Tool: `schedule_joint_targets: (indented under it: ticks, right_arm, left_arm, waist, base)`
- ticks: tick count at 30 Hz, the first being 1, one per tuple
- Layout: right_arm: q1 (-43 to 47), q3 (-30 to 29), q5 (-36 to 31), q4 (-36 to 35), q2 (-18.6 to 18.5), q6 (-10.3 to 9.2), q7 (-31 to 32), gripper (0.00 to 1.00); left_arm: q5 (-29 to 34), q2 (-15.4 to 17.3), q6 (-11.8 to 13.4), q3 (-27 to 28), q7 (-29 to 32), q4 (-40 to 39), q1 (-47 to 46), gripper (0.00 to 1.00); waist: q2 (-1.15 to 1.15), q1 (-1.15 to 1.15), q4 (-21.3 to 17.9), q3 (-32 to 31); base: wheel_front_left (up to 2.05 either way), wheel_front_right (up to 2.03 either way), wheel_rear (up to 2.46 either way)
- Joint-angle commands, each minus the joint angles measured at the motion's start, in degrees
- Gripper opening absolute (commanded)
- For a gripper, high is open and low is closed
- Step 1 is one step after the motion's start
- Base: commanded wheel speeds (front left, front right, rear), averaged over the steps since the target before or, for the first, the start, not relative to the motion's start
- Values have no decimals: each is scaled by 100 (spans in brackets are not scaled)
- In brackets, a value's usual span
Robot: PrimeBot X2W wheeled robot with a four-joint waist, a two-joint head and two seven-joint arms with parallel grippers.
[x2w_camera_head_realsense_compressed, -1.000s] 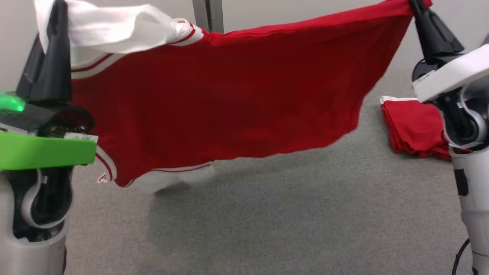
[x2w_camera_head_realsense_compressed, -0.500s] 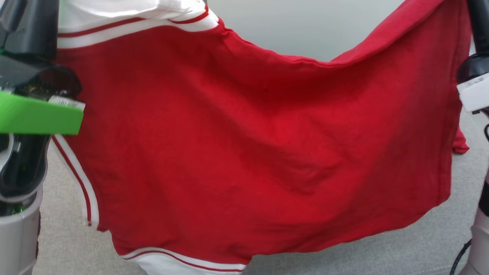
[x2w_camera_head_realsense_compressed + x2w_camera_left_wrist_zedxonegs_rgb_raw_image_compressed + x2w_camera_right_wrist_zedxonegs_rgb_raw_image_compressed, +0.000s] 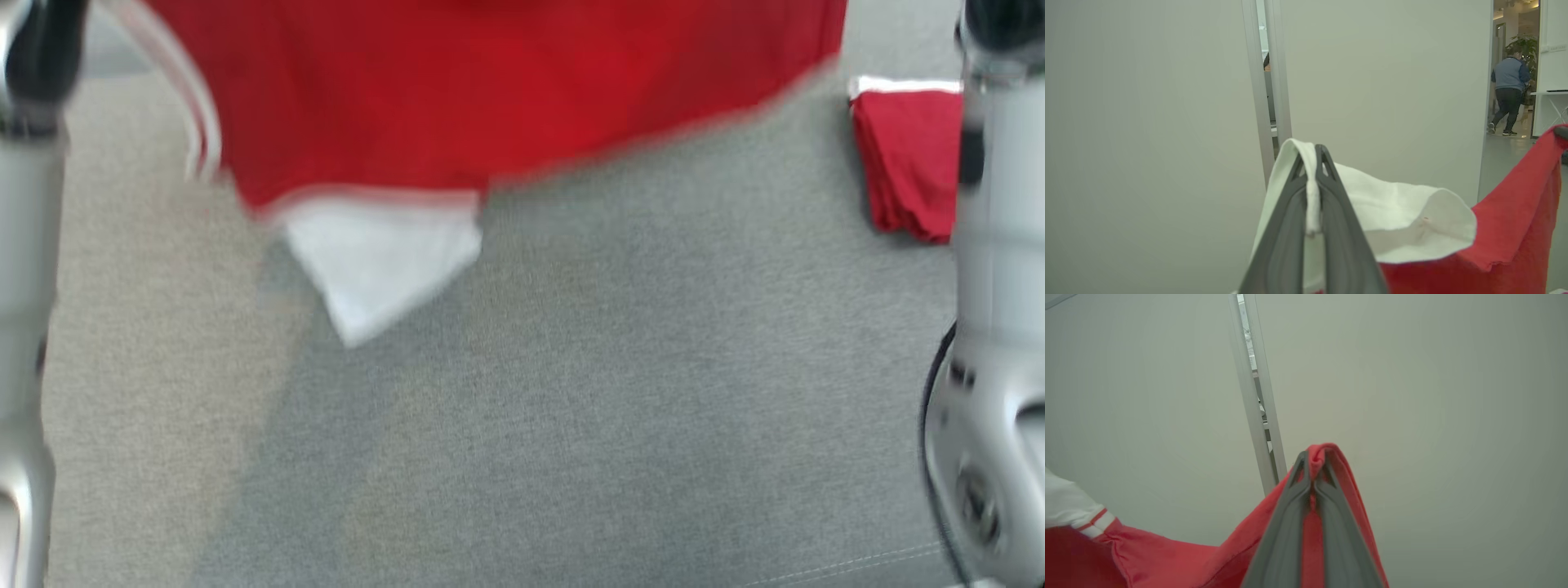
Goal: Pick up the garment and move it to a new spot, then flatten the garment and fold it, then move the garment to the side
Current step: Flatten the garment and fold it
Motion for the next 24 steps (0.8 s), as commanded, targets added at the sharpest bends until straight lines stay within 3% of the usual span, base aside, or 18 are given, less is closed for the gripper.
schedule_joint_targets:
  ticks: [1, 8, 13, 19, 24]
  right_arm:
    - [-393, -3, -92, 416, 5, -1, -236, 0]
    - [-1794, 128, -463, 2332, 1, -1, -1275, 0]
    - [-2050, 249, -753, 3376, 5, -1, -1853, 0]
    - [-1689, 668, -672, 4213, 1, -1, -2390, 0]
    - [-1258, 1002, -372, 4459, 2, -1, -2671, 0]
  left_arm:
    - [139, -93, -32, -35, -157, 356, -419, 0]
    - [576, -569, -65, -225, -1106, 1999, -1832, 0]
    - [542, -768, -86, -175, -1711, 2848, -2105, 0]
    - [197, -972, -205, -250, -2210, 3327, -1584, 0]
    - [-252, -992, -243, -385, -2384, 3056, -869, 0]
  waist:
    - [0, -1, 93, 633]
    - [0, -1, 296, 1013]
    - [0, -1, 419, 1419]
    - [0, -1, 537, 1769]
    - [0, -1, 538, 1801]
  base:
    - [0, 0, 0]
    - [0, 0, 0]
    - [0, 0, 0]
    - [0, 0, 0]
    - [0, 0, 0]
